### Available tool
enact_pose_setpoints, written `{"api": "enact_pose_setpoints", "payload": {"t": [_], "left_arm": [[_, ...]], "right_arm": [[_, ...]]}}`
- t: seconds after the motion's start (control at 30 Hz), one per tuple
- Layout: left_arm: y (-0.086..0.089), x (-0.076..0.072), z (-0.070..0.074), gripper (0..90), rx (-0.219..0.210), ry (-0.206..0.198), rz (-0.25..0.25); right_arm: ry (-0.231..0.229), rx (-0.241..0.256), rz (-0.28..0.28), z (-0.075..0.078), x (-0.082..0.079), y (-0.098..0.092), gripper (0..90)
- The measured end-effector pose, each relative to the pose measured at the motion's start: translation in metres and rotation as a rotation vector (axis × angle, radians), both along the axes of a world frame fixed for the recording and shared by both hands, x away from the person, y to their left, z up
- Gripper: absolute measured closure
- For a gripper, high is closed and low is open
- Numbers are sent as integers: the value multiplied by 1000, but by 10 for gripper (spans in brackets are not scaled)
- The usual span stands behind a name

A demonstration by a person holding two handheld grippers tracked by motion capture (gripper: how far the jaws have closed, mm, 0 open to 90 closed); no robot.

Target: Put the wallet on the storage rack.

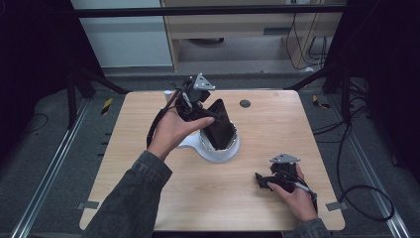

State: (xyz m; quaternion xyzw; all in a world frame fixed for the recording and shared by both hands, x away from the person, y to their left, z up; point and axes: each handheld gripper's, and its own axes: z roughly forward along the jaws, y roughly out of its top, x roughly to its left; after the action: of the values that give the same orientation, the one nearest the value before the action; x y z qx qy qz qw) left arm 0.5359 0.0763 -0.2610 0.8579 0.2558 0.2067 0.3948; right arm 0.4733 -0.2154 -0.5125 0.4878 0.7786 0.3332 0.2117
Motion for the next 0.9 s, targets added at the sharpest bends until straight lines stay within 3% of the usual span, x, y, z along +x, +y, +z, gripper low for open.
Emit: {"api": "enact_pose_setpoints", "payload": {"t": [0.27, 0.9], "left_arm": [[-1, -14, -6, 65, 8, -14, -29], [11, -43, -22, 50, 13, -24, -43]], "right_arm": [[2, 3, -2, 0, 0, 0, 22], [-4, -5, -1, 0, 0, 0, 22]]}}
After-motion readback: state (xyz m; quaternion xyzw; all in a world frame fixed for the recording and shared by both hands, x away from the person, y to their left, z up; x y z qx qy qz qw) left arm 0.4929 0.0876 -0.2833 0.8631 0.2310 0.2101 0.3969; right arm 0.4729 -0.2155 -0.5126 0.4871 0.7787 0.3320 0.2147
